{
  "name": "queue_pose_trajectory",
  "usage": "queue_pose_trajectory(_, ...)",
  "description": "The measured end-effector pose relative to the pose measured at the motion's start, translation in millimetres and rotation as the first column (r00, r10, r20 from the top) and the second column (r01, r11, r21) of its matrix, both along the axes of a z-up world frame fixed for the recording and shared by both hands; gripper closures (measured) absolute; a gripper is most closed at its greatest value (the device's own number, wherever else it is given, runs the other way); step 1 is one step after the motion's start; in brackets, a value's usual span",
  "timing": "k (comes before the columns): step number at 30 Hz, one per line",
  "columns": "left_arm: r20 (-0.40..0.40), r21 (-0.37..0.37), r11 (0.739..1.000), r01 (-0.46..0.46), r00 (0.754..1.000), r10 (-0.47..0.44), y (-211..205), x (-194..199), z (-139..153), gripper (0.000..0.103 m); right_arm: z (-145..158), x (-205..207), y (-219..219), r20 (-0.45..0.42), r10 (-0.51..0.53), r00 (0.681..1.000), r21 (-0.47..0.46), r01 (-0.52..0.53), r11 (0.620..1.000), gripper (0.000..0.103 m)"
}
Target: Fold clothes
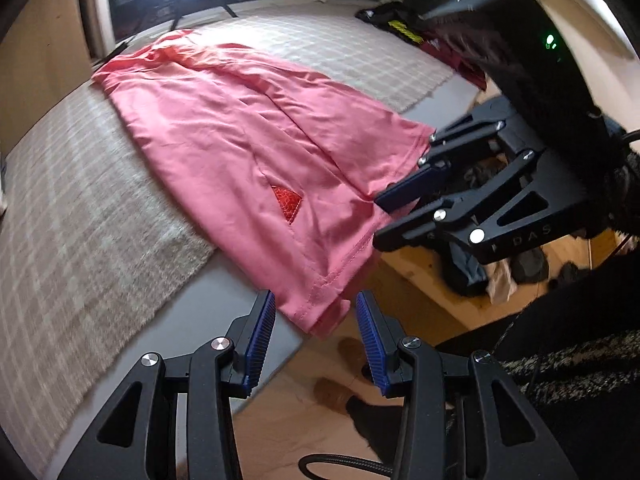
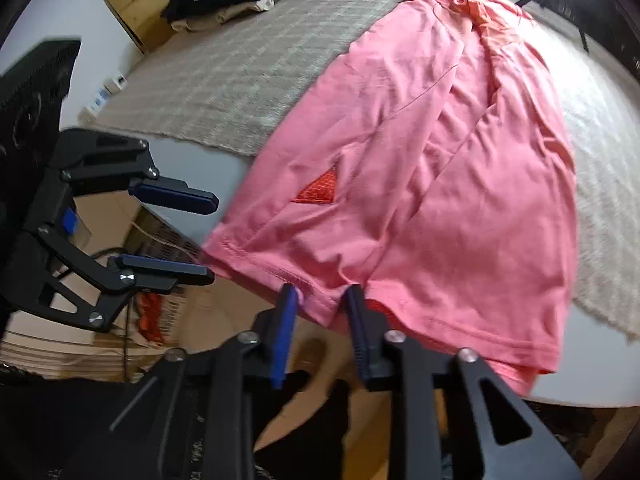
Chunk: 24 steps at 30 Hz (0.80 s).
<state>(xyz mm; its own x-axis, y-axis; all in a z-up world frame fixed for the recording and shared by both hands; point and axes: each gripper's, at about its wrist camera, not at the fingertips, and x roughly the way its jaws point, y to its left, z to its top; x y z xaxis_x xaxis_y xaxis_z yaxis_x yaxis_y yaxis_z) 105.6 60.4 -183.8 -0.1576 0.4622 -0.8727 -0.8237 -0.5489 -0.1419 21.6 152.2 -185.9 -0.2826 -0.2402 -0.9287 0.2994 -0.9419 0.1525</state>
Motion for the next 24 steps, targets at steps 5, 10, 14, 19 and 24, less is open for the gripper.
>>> queue_pose_trajectory(5,0.014,-0.011,0.998,0.055,0.998,-0.055,9,-5,-7,0.063,0,-1,-5,0.019,0.0,1.0,0.019,0.0,1.0,0.098)
queue_pose_trajectory(10,0.032,-0.014,0.996,0.09,0.995,-0.09,9,-4,-10,0.063,6,13,5,0.05,-0.042,0.998,-0.01,0.043,0.999,0.099)
queue_pose_trajectory(14,0.066,-0.002,0.997,0.071,0.995,-0.071,-1,-5,-8,0.063,15,9,19,0.075,-0.087,0.993,-0.051,0.091,0.995,0.098)
queue_pose_trajectory(19,0.095,0.052,0.999,0.0,0.995,-0.005,-18,-7,5,0.063,21,2,13,0.033,-0.087,0.996,-0.057,0.089,0.994,0.098)
queue_pose_trajectory(24,0.095,0.076,0.997,-0.018,0.995,0.011,-17,-8,8,0.063,1,-4,-2,0.062,-0.057,0.996,-0.013,0.057,0.998,0.098)
